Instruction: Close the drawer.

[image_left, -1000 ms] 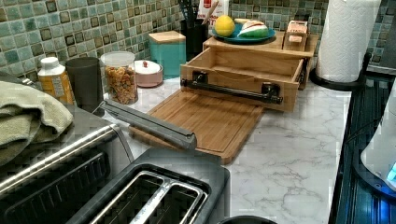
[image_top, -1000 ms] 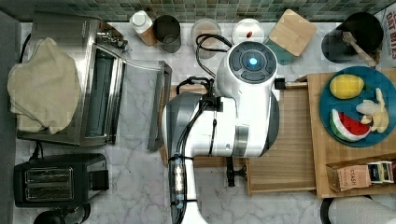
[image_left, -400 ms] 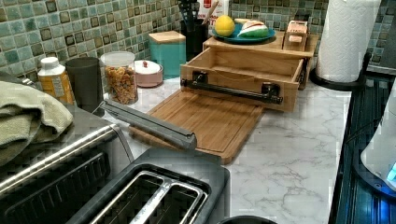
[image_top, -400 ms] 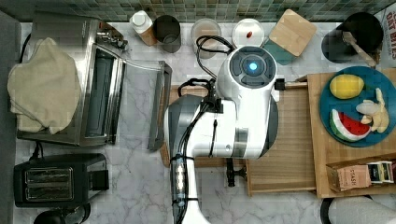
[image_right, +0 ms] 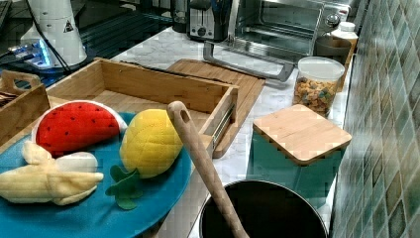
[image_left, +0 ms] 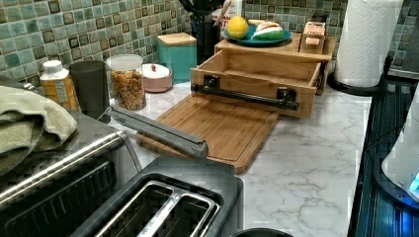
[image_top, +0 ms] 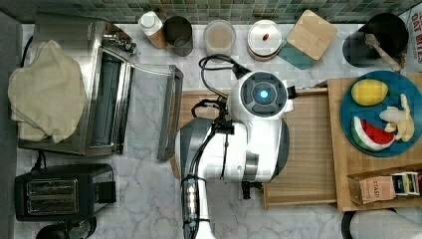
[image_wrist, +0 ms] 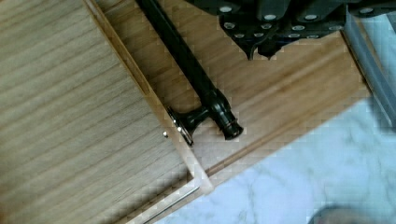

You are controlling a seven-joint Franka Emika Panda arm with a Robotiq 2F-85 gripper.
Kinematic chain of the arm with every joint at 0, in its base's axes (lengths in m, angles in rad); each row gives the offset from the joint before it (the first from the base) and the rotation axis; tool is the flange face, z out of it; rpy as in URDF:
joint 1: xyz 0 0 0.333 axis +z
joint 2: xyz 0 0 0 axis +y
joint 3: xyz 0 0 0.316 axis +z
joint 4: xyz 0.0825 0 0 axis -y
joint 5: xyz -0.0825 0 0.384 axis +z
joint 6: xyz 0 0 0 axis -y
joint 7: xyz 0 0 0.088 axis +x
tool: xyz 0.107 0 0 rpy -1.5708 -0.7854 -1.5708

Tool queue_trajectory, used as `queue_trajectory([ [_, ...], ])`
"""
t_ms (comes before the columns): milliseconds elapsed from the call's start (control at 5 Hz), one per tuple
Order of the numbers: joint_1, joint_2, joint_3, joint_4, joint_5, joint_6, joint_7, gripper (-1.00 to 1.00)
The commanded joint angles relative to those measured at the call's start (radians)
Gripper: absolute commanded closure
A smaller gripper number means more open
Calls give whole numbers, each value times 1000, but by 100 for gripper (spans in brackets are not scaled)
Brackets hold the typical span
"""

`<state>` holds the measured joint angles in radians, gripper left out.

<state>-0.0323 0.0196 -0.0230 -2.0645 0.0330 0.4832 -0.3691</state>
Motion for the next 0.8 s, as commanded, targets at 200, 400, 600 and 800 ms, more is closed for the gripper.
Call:
queue_trajectory([
  [200,39,-69,39,-219,91,142,-226,100],
  [400,42,-59,51,-271,67,194,-270,100],
  [600,42,-29,57,-293,28,230,-275,100],
  [800,38,-21,58,-333,-10,303,-286,100],
])
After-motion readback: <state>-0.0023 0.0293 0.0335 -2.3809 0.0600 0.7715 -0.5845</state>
